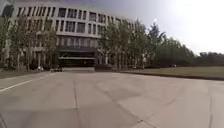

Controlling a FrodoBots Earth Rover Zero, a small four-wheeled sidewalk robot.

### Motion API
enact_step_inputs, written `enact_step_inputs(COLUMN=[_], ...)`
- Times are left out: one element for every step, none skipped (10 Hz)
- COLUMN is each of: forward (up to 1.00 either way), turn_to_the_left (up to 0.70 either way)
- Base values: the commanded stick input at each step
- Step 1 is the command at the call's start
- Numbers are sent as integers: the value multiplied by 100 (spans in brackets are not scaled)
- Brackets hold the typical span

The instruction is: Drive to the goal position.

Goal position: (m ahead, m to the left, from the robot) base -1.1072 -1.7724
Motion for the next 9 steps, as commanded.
enact_step_inputs(forward=[70, 70, 70, 70, 70, 70, 70, 70, 70], turn_to_the_left=[-35, -35, -35, -35, -35, -31, -22, -12, -2])
